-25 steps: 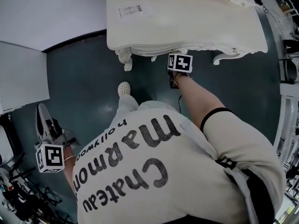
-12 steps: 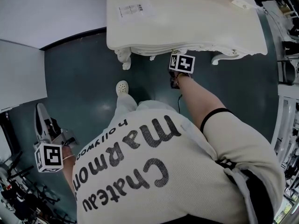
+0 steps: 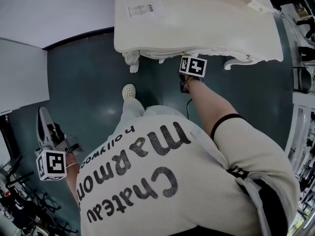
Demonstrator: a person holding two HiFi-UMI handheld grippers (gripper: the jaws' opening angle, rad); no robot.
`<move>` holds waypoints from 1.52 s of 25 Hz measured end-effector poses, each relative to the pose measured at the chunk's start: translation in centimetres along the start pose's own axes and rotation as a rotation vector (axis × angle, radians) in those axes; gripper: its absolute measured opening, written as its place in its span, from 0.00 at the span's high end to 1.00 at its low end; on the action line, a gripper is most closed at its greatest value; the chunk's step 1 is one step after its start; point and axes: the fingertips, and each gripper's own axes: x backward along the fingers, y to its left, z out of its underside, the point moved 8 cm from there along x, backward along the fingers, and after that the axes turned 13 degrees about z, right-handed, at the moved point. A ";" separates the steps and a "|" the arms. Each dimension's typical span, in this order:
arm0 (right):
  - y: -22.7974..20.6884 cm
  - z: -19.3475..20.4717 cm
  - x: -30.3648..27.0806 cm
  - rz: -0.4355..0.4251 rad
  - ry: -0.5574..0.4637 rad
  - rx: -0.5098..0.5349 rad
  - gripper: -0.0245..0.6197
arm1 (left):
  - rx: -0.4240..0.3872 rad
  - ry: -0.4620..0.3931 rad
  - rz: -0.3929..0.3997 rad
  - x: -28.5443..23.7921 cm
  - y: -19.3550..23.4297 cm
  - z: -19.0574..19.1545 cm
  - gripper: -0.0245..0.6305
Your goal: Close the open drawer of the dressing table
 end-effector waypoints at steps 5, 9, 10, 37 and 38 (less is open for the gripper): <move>0.2 -0.3 -0.3 0.005 -0.001 0.034 0.92 | 0.003 0.001 -0.017 0.1 0.4 0.0 0.95; 0.2 -0.5 -0.2 -0.001 -0.005 0.050 0.92 | 0.021 -0.008 -0.044 0.1 0.2 -0.1 0.95; 0.3 -0.5 -0.2 -0.002 -0.005 0.051 0.92 | 0.023 -0.009 -0.046 0.0 0.1 -0.2 0.95; 0.8 -0.8 6.8 -0.214 -0.186 -0.252 0.91 | 0.052 0.059 0.175 -3.7 -6.2 4.4 0.95; 1.0 -1.3 7.8 -0.253 -0.219 -0.284 0.91 | 0.052 0.062 0.196 -4.1 -6.9 4.6 0.95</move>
